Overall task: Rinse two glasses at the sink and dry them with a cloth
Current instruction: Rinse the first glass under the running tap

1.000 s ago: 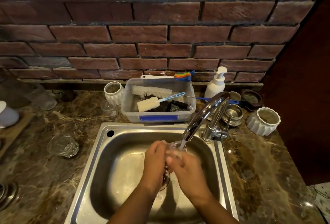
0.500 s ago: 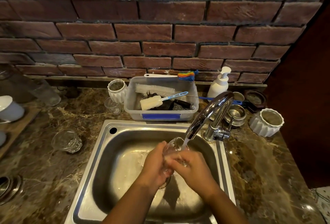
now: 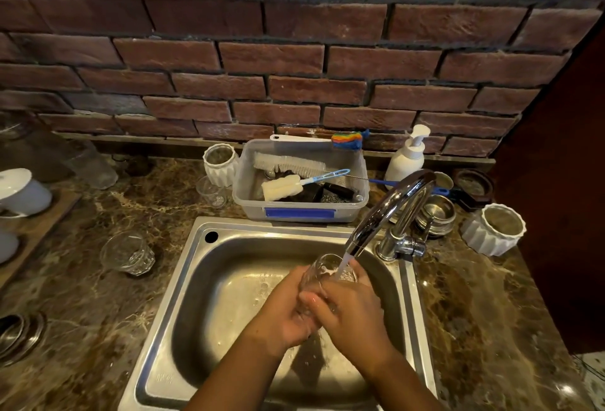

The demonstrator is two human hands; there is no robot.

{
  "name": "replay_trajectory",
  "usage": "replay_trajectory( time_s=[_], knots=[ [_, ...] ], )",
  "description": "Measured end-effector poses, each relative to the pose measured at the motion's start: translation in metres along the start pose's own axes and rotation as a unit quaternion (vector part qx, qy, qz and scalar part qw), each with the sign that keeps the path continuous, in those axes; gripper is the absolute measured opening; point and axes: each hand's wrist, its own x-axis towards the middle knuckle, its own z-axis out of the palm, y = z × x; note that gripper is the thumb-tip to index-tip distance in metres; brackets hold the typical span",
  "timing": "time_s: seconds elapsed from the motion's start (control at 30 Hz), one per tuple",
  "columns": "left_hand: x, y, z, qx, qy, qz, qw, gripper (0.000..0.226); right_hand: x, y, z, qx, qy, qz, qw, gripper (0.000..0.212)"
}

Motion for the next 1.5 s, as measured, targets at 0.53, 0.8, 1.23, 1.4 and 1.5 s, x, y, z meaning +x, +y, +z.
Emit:
replay_trajectory(
  time_s=[0.53,0.8,1.23,1.4,1.5],
  knots=[
    [0.002,0.005,0.003,0.073,0.043,0.051,0.995,0.02,0.002,-0.011,-0.002,0.008,-0.021,-0.014,1.0,0.026],
    [0.01,-0.005,0.002,0.313,0.124,0.411,0.847,0.021,-0.002,-0.032,0.007,0.424,0.072,0.279,0.859,0.021],
    [0.018,0.011,-0.003,0.058,0.018,0.024,0.998,0.019,0.004,0.009,-0.004,-0.017,-0.073,-0.045,0.996,0.027],
    [0.013,-0.004,0.004,0.419,0.134,0.448,0.778,0.023,0.001,-0.017,0.003,0.519,0.034,0.293,0.802,0.021],
    [0.015,0.001,-0.007,0.526,0.088,0.499,0.683,0.018,0.006,-0.016,0.001,0.607,0.04,0.365,0.705,0.03]
  ],
)
